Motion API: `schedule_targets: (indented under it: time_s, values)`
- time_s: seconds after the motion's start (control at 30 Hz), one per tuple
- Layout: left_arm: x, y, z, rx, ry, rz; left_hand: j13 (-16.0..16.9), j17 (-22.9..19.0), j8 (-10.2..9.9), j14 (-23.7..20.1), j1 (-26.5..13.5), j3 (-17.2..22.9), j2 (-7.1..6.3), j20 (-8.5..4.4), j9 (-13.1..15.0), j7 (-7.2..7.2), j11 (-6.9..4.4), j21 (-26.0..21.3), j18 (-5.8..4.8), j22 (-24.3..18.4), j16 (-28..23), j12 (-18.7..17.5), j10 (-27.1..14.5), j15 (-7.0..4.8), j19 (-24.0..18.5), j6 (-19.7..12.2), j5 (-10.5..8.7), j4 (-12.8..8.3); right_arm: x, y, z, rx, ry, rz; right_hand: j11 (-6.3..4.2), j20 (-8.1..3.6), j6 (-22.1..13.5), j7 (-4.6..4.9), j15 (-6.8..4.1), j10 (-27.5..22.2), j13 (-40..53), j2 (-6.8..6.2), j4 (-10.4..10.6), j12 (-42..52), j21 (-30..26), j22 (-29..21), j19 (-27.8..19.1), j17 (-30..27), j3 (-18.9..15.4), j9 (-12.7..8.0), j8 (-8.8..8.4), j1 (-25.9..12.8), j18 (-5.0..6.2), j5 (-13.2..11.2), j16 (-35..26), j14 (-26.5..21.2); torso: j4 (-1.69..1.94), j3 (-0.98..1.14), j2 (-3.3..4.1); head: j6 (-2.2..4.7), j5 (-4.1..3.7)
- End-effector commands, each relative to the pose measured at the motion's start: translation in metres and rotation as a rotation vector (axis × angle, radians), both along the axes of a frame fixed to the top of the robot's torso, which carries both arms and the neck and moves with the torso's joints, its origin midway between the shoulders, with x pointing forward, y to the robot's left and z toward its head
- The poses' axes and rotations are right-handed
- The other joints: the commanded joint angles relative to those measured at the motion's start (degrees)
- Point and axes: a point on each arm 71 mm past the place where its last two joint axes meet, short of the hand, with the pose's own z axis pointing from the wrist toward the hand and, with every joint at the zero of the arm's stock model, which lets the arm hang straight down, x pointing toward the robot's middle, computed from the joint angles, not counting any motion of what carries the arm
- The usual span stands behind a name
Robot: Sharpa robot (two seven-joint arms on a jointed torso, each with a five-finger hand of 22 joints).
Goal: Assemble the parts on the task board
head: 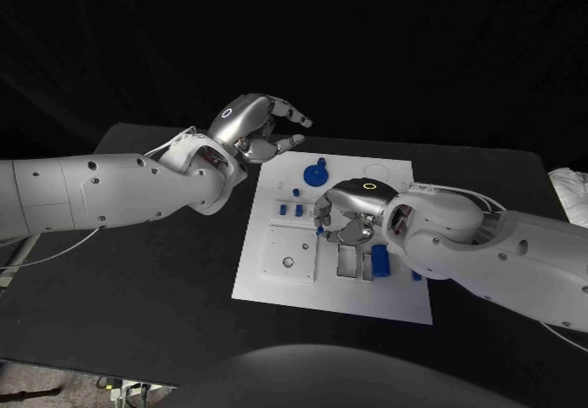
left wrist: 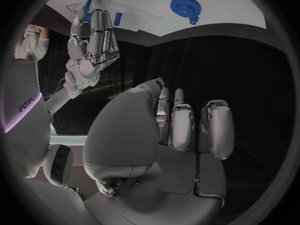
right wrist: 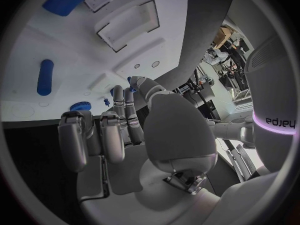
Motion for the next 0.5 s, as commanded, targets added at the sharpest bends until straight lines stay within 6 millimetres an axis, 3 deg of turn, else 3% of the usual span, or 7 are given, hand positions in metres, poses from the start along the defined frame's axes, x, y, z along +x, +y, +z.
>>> schedule_targets:
  time_s: [0.03,0.5]
  values:
    - [-0.0012,-0.0032,0.0008,-0.008,-0.009,-0.015,0.02,0.11,-0.03,2.38,0.67,0.49,0.13,0.42,0.06,0.5,0.14,0.25,-0.26,12.43,0.25,0.13,0.38,0.47,2.18,-0.07,0.45,0.01,0.0002,0.0017,-0.0054,-0.027,-0.03,-0.006,-0.02,-0.24,-0.1,0.38,-0.14,0.47,0.06,-0.14,0.08,0.34,-0.36,12.56,3.21,15.07,0.43,0.11,-0.26,-0.25,1.07,0.28,0.2,5.98,0.02,0.04,-0.08,-0.01,0.3]
    - [-0.0016,-0.0032,0.0007,-0.01,-0.005,-0.014,-0.01,0.07,-0.03,2.4,0.82,0.63,0.16,0.45,0.07,0.68,0.2,0.31,-0.27,12.45,0.22,0.09,0.45,0.5,2.21,0.02,0.67,-0.01,-0.0015,0.008,-0.0127,0.014,-0.036,-0.011,-0.08,-0.28,0.01,0.5,-0.19,0.59,0.08,-0.15,0.05,0.39,-0.43,12.52,3.18,15.07,0.55,0.22,-0.35,-0.32,1.09,0.49,0.2,5.98,-0.03,0.01,-0.23,-0.01,0.91]
